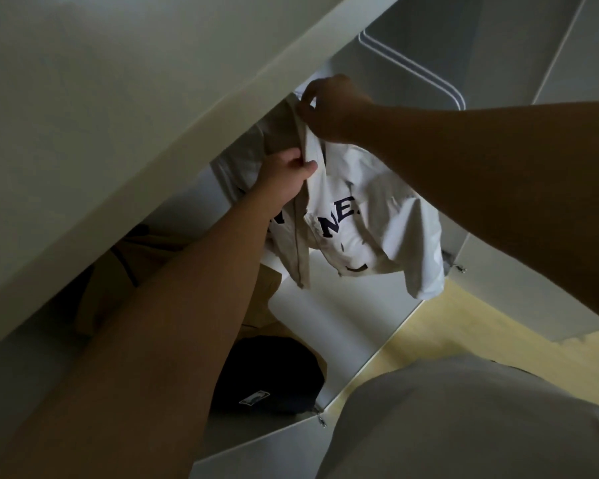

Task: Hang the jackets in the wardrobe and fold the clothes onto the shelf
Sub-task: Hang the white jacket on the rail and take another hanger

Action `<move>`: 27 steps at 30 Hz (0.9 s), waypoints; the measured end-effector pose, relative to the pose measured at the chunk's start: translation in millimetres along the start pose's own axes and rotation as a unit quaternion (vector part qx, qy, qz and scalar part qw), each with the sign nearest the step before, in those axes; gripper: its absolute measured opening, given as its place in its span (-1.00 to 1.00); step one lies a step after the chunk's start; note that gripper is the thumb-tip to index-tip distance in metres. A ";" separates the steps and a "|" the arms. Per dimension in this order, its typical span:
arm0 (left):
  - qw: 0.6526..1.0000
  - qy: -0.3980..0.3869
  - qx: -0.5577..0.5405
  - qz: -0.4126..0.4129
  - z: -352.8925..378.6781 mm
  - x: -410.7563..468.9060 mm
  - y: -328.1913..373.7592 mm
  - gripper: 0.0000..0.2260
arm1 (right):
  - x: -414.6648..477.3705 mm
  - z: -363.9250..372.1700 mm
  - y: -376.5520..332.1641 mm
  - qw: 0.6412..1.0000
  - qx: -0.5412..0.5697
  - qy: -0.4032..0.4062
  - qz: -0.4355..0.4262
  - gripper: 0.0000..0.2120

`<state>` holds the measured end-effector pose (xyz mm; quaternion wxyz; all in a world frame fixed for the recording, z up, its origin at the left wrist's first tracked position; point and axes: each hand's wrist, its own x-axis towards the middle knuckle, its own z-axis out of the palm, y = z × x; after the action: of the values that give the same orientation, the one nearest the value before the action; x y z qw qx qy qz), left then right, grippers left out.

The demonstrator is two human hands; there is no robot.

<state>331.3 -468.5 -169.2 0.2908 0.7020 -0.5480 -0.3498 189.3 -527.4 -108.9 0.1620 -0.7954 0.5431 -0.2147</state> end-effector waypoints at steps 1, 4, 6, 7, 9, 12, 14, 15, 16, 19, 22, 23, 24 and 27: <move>1.000 -0.010 -0.003 0.000 0.2 -0.3 0.0 -0.78 | 2.5 1.3 -2.9 1.000 0.002 0.006 0.009 -0.54; 1.000 -0.029 -0.002 -0.004 1.3 -2.2 3.4 -0.84 | 10.7 4.7 -13.8 1.000 0.009 0.016 0.017 -0.55; 1.000 -0.029 -0.004 -0.012 2.3 -3.2 4.0 -0.81 | 15.6 5.9 -19.1 1.000 0.028 0.000 0.004 -0.63; 0.999 -0.030 -0.004 -0.013 3.2 -3.7 4.1 -0.80 | 17.4 5.8 -21.5 0.999 0.031 -0.011 -0.002 -0.65; 0.999 -0.031 -0.002 -0.012 3.4 -6.5 4.8 -0.79 | 19.6 5.1 -27.8 0.999 0.034 -0.034 -0.019 -0.65; 0.999 -0.026 -0.031 -0.036 4.7 -11.1 2.1 -0.89 | 19.2 8.5 -36.1 0.994 0.043 -0.089 -0.046 -0.72; 0.996 -0.034 -0.059 -0.052 6.3 -14.9 -1.1 -0.91 | 13.7 11.4 -33.4 0.995 0.049 -0.082 -0.038 -0.73; 0.995 -0.041 -0.064 -0.057 7.0 -16.3 -3.6 -0.90 | 10.2 11.7 -29.2 0.995 0.063 -0.067 -0.026 -0.73; 0.995 -0.050 -0.064 -0.060 7.9 -17.7 -6.4 -0.89 | 5.7 11.7 -23.9 0.996 0.079 -0.046 -0.014 -0.73; 0.994 -0.068 -0.035 -0.082 11.5 -20.8 -18.0 -0.77 | -8.7 15.0 -5.6 0.994 0.108 0.009 0.030 -0.74; 0.992 -0.073 -0.015 -0.101 17.1 -26.2 -30.5 -0.72 | -26.9 25.6 15.9 0.992 0.114 -0.008 0.057 -0.74; 0.991 -0.076 -0.016 -0.108 19.7 -29.1 -33.4 -0.71 | -33.2 29.4 23.0 0.991 0.117 -0.017 0.068 -0.73; 0.990 -0.080 -0.019 -0.116 22.3 -32.1 -35.6 -0.71 | -39.0 33.1 29.7 0.989 0.120 -0.022 0.080 -0.73; 0.988 -0.087 -0.019 -0.122 30.8 -38.9 -43.0 -0.68 | -52.3 45.6 48.5 0.985 0.126 -0.040 0.113 -0.72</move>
<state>324.7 -421.5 -214.6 0.2102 0.7246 -0.4748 -0.4531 157.7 -494.7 -180.4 0.3058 -0.7104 0.5908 -0.2298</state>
